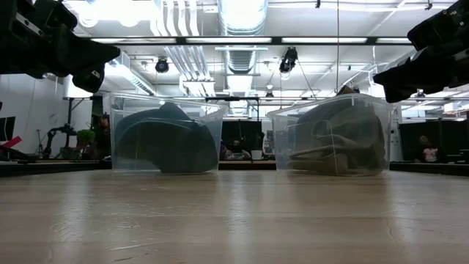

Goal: Pick & Place hat
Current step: Return to Home Position

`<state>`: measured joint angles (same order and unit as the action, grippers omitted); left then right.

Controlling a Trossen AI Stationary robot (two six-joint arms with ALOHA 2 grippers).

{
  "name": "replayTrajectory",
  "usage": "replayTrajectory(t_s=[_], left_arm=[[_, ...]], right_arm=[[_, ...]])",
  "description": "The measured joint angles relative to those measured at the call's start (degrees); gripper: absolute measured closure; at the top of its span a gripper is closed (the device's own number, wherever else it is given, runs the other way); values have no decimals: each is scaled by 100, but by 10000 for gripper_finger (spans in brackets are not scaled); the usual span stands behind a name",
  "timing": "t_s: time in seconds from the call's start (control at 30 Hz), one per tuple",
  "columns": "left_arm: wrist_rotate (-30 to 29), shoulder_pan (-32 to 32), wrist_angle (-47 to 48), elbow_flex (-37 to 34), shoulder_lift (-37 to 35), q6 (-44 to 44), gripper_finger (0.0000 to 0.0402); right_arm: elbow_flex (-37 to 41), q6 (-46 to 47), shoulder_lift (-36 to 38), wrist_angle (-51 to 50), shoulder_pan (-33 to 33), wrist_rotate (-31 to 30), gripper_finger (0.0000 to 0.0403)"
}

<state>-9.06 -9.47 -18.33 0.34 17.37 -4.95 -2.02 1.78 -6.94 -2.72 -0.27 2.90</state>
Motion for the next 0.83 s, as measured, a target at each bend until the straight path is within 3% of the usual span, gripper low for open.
replayTrajectory(t_s=[0.83], left_arm=[[2, 2, 0, 0, 0, 1, 401]], right_arm=[[0, -31, 0, 0, 0, 0, 394]])
